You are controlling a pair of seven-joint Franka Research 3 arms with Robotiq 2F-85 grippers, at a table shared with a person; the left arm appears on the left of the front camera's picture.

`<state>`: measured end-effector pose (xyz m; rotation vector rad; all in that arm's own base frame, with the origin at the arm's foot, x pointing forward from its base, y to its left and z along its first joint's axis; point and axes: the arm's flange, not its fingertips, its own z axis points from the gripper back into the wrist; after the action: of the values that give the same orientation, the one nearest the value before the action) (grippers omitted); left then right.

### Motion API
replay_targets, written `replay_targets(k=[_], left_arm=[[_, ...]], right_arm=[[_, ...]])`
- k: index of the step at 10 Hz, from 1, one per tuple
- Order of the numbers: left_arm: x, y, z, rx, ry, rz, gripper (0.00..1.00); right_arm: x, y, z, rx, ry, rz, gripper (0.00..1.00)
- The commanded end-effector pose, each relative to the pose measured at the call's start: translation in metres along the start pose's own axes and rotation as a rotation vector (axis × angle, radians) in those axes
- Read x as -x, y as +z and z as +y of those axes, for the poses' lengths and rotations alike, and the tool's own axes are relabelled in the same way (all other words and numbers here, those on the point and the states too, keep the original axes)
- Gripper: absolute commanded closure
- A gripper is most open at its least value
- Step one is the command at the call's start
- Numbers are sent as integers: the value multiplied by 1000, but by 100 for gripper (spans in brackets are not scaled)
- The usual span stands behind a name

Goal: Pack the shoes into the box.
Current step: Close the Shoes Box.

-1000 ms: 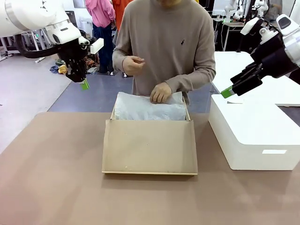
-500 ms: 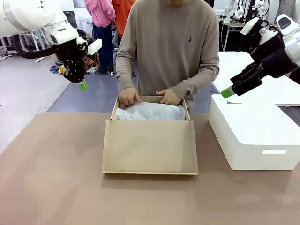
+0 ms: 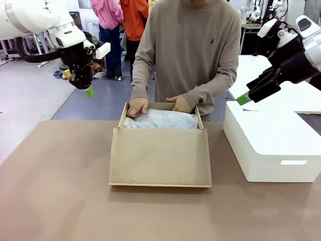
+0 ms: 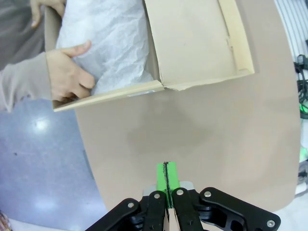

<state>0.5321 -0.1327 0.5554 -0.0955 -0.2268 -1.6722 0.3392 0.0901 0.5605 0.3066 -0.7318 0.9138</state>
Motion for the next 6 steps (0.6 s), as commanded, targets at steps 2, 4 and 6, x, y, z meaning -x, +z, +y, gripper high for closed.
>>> replay_targets(k=[2, 4, 6], left_arm=[[21, -10, 9, 76, 11, -128, 100], [40, -27, 10, 118, 30, -231, 100], [57, -44, 7, 157, 16, -326, 100]], right_arm=[[0, 0, 0, 0, 0, -7, 0], [0, 0, 0, 0, 0, -7, 0], [0, 0, 0, 0, 0, -7, 0]])
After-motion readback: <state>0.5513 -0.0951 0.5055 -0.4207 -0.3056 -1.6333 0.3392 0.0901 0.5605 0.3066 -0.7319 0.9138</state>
